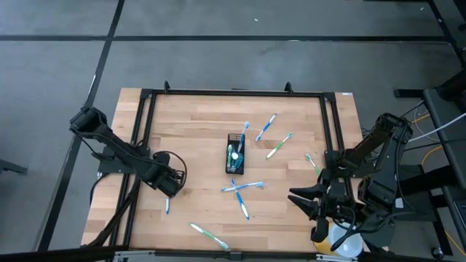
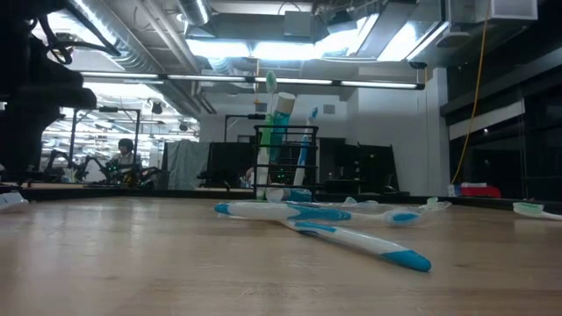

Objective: Pick & Place toothbrushing station
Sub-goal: Put the blue toothbrush into the black organizer

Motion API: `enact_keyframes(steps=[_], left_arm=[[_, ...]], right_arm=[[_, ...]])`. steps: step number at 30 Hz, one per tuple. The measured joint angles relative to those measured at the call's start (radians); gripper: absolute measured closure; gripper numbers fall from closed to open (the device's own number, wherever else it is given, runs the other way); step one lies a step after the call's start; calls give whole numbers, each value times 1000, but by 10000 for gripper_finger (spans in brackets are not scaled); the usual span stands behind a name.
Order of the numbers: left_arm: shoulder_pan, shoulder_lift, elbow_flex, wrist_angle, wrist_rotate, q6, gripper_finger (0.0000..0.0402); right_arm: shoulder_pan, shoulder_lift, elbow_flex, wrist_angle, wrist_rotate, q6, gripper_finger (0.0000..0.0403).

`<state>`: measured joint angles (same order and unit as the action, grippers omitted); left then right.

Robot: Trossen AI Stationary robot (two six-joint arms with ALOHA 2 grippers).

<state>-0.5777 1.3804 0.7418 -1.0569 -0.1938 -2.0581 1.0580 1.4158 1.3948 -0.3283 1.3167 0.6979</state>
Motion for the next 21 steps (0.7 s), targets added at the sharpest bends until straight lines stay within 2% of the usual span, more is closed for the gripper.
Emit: enact_keyframes(steps=[8, 21], left_arm=[[5, 44, 0, 16, -33, 3, 242], [7, 143, -1, 48, -27, -23, 251]], right_arm=[[0, 0, 0, 0, 2, -2, 307], [0, 0, 0, 0, 3, -8, 307]])
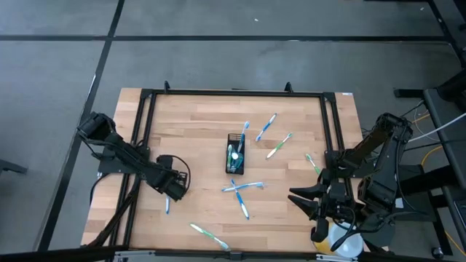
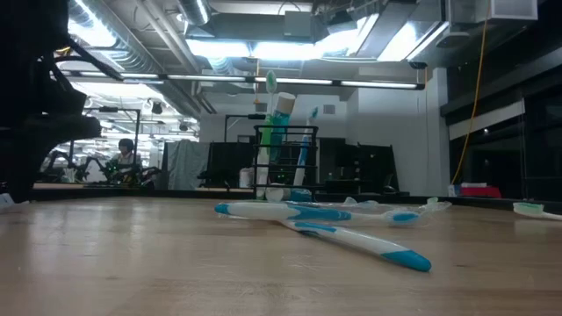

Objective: Pick & Place toothbrushing station
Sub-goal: Put the blue toothbrush into the black organizer

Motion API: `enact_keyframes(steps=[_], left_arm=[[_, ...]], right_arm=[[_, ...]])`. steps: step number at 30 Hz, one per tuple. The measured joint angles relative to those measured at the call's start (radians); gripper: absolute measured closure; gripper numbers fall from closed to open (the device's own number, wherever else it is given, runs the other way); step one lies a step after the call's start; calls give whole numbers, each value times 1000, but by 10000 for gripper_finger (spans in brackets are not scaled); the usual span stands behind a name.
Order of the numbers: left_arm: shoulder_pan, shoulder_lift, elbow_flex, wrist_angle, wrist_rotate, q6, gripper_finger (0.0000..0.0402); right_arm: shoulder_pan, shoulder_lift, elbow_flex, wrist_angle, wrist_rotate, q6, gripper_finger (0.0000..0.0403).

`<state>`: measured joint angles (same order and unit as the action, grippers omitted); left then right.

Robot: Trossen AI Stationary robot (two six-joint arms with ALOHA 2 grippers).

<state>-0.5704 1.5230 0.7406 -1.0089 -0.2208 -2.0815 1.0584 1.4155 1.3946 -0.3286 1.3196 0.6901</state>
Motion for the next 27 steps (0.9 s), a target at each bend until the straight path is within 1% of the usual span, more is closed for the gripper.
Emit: enact_keyframes(steps=[5, 10, 13, 16, 19, 23, 25, 27], left_arm=[[24, 2, 0, 18, -39, -23, 278], [67, 2, 0, 77, -54, 51, 313], [86, 2, 0, 94, -56, 100, 346], [98, 2, 0, 120, -58, 134, 388], [105, 1, 0, 137, -62, 160, 398], [116, -9, 0, 176, -79, 184, 399], [121, -26, 0, 201, -112, 184, 399], [125, -51, 1, 239, -167, 185, 399]], right_arm=[[0, 0, 0, 0, 0, -14, 307], [0, 0, 0, 0, 0, -24, 307], [3, 0, 0, 0, -1, -25, 307], [6, 0, 0, 0, 0, -24, 307], [10, 0, 0, 0, 0, -22, 307], [12, 0, 0, 0, 4, -21, 307], [12, 0, 0, 0, 5, -21, 307], [12, -3, 0, 0, 5, -21, 307]])
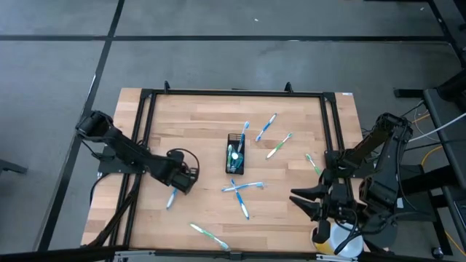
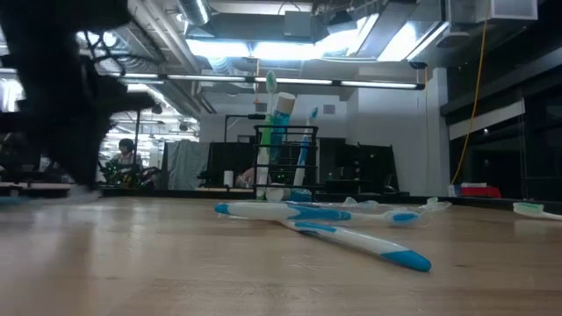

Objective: Pick & Place toothbrushing station
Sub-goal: Put the blue toothbrush into the black organizer

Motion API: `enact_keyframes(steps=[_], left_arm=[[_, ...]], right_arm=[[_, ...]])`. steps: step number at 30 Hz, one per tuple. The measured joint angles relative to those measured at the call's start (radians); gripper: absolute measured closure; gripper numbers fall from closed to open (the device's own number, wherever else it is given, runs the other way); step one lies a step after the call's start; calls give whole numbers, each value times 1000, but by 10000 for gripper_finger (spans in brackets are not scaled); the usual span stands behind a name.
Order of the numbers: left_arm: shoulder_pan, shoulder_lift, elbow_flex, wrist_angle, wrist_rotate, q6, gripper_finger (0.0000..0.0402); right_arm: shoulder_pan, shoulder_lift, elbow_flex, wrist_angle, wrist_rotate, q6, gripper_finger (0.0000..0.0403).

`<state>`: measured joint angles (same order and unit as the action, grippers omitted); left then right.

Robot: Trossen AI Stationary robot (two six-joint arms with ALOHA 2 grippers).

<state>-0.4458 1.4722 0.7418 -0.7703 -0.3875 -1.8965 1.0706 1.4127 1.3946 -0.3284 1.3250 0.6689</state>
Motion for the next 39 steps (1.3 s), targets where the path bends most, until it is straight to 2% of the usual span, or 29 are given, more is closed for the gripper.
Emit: enact_keyframes(steps=[3, 6, 10, 17, 21, 24, 28, 33, 35, 39], left_arm=[[13, -51, 2, 79, -118, 21, 400], [40, -106, 2, 177, -252, 118, 400], [89, -170, 3, 400, -422, 437, 400], [261, -212, 3, 763, -484, 1009, 400], [417, -201, 4, 1119, -360, 1336, 400], [517, -179, 3, 1281, -224, 1465, 400], [610, -152, 1, 1421, -32, 1538, 400], [665, -57, -3, 1658, 190, 1580, 400], [682, -5, -4, 1751, 239, 1564, 400], [689, 78, -4, 1885, 273, 1545, 400]], right_arm=[[0, -1, 0, 0, 9, 0, 307], [0, -1, 0, -1, 21, -4, 307], [0, -1, 0, -2, 22, -8, 307], [0, -1, 0, -2, 22, 0, 307], [-4, -1, 0, -1, 30, 0, 307], [-10, -1, 0, 0, 30, 4, 307], [-10, -1, 0, 0, 30, 4, 307], [-11, -1, 0, 0, 56, 5, 307], [-12, -1, 0, -1, 57, 11, 307], [-13, -1, 0, -1, 58, 44, 307]])
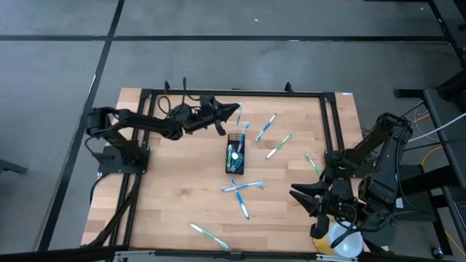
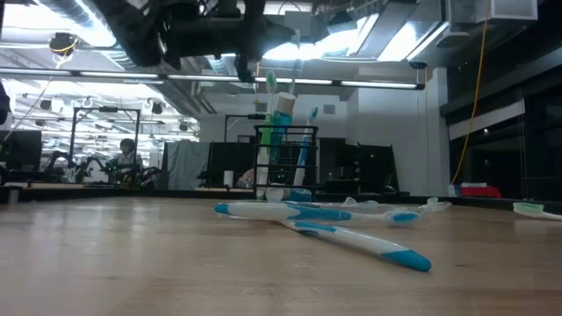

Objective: Pick & Place toothbrushing station
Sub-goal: Put the blue toothbrush into the black organizer

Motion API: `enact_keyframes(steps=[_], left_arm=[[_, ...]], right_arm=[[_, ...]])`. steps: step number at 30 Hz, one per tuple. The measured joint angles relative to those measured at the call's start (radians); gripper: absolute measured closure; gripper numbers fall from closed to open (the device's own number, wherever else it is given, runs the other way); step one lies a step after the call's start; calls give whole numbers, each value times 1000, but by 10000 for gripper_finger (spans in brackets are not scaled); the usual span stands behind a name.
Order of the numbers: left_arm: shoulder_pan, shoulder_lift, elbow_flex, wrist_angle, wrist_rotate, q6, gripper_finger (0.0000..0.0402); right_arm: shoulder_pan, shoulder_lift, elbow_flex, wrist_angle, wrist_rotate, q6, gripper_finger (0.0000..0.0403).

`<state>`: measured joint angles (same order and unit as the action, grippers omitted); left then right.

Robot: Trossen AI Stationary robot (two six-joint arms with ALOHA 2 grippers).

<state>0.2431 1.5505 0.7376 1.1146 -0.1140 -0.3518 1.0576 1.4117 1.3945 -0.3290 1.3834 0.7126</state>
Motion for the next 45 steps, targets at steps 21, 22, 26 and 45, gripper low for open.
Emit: enact_keyframes(steps=[21, 22, 26, 45], left_arm=[[-38, 124, -239, 315, -122, -91, 400], [-38, 124, -256, 335, -132, -97, 400], [-49, 123, -269, 376, -134, -102, 400], [-5, 131, -186, -5, -37, -131, 312]], right_arm=[[-3, 0, 0, -1, 32, 50, 307], [-5, 0, 0, -1, 33, 50, 307], [-20, 0, 0, -1, 34, 49, 307], [-72, 0, 0, -1, -64, 36, 307]])
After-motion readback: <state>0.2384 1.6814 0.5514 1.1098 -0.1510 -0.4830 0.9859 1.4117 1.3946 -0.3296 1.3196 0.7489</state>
